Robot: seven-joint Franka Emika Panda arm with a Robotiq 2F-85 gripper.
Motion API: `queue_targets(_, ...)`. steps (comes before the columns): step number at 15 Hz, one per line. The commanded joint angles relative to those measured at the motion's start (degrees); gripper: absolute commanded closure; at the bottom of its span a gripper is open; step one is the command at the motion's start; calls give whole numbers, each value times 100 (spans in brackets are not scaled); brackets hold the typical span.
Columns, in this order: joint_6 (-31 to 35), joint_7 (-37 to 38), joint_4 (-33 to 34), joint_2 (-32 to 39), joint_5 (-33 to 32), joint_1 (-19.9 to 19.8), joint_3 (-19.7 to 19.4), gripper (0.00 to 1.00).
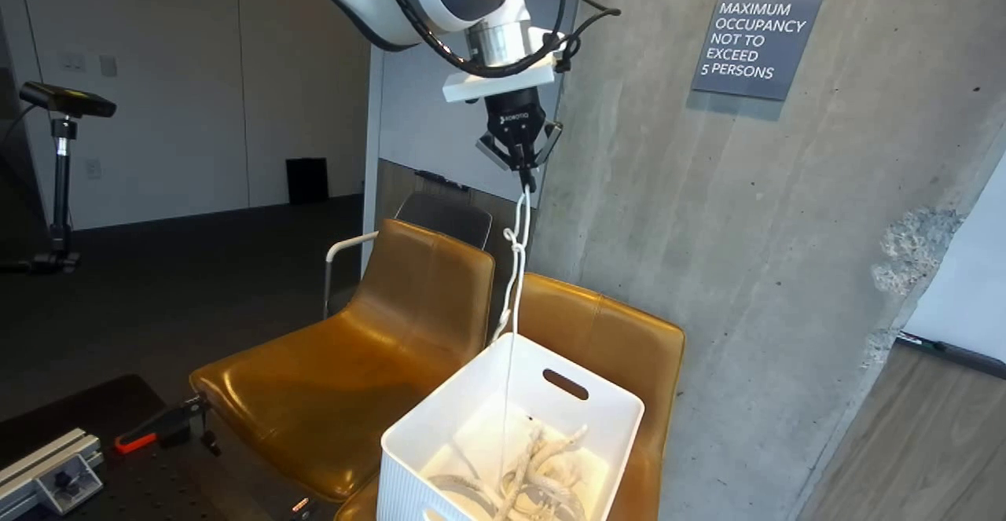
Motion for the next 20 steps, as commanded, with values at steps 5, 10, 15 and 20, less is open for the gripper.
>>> queue_targets(5,-279,-495,831,260,926,-619,-248,99)
queue_targets(10,-339,-429,1110,400,1007,-671,-247,99)
queue_targets(15,-595,-438,1531,390,1088,-688,-232,99)
queue_targets(20,-924,-463,2078,437,1272,-752,-241,99)
